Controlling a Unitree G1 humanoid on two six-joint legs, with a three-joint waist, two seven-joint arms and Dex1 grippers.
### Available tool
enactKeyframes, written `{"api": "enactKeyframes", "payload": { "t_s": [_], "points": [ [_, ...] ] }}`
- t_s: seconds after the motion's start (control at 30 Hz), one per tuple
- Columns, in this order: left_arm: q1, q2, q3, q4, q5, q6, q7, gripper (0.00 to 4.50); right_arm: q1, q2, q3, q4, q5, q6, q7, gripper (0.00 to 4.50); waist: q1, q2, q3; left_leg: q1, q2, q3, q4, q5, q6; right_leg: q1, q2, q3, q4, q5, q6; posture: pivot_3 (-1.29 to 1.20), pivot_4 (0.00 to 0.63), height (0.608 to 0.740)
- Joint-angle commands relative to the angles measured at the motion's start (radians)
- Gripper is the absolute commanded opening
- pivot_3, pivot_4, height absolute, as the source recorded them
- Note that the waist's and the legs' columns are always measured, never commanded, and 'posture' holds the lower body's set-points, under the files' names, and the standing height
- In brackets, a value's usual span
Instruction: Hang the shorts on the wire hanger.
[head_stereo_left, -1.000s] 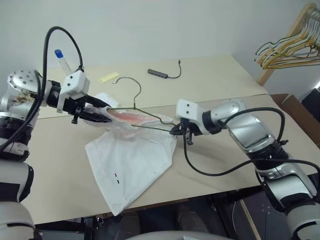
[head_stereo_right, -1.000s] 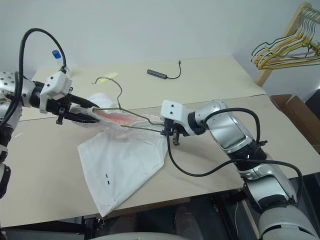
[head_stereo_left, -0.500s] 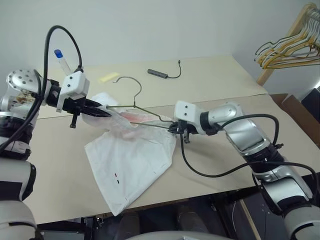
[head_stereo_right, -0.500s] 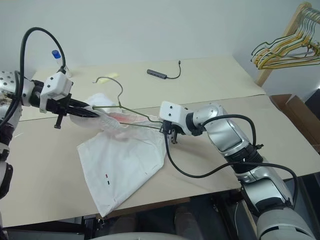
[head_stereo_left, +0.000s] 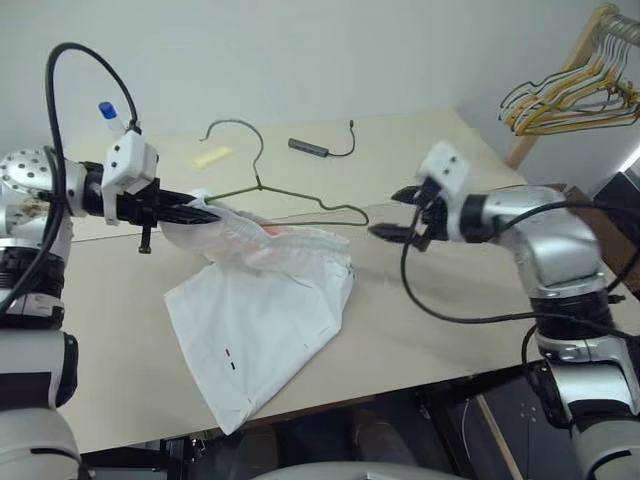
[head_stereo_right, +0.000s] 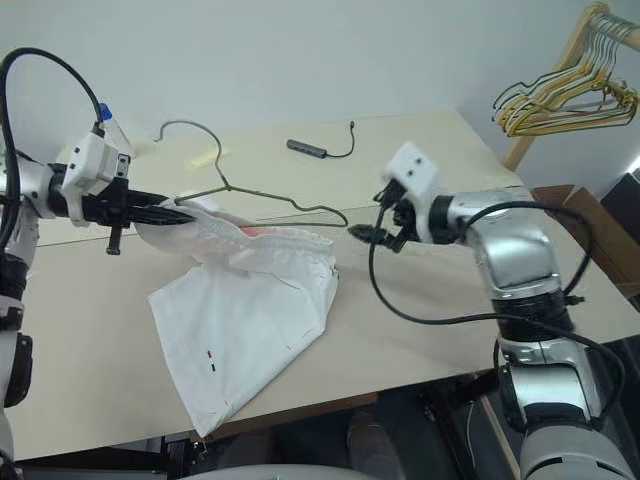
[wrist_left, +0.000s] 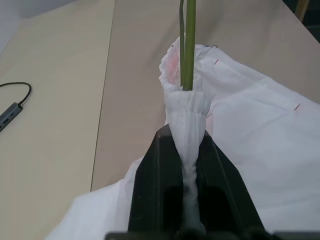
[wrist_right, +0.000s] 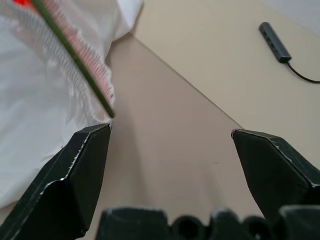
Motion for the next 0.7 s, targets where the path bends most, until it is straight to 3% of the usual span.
{"api": "enactKeyframes", "payload": {
  "t_s": [0.03, 0.2, 0.43, 0.53, 0.7],
  "points": [
    [-0.035, 0.001, 0.039, -0.015, -0.001, 0.007, -0.003, 0.0, 0.017, -0.007, -0.077, 0.012, 0.092, 0.098, 0.006, 4.45, 0.0, 0.0, 0.0, 0.0, 0.0, 0.0, 0.0, 0.0, 0.0, 0.0, 0.0, 0.0, 0.0, 0.0, 0.0, -0.04, 0.0, 0.74],
    [-0.048, -0.004, 0.04, 0.003, 0.016, -0.002, -0.003, 0.0, 0.107, 0.022, -0.043, -0.04, 0.168, 0.117, 0.037, 4.45, -0.002, 0.0, 0.0, 0.0, 0.0, 0.0, 0.0, 0.0, 0.0, 0.001, 0.0, 0.0, -0.001, 0.0, 0.0, -0.04, 0.0, 0.74],
    [-0.046, -0.006, 0.046, 0.005, 0.023, -0.006, -0.003, 0.0, 0.103, 0.188, 0.041, 0.054, 0.179, 0.118, -0.039, 4.45, -0.029, 0.0, 0.0, 0.0, 0.0, -0.001, 0.002, 0.0, 0.0, 0.001, 0.001, 0.0, 0.002, 0.0, 0.0, -0.03, 0.0, 0.74],
    [-0.037, -0.005, 0.051, -0.003, 0.024, -0.006, -0.003, 0.0, 0.087, 0.233, 0.051, 0.114, 0.189, 0.117, -0.043, 3.84, -0.029, 0.0, 0.0, 0.0, 0.0, -0.001, 0.002, 0.0, 0.0, 0.0, 0.0, 0.0, 0.002, 0.0, 0.0, -0.02, 0.0, 0.74],
    [-0.025, -0.001, 0.065, -0.014, 0.027, 0.001, -0.003, 0.0, 0.069, 0.25, 0.068, 0.185, 0.163, 0.092, -0.068, 2.12, -0.026, 0.0, 0.0, -0.001, 0.0, -0.002, 0.003, 0.0, 0.0, 0.0, 0.0, 0.0, 0.002, 0.0, 0.0, -0.01, 0.0, 0.74]
  ]
}}
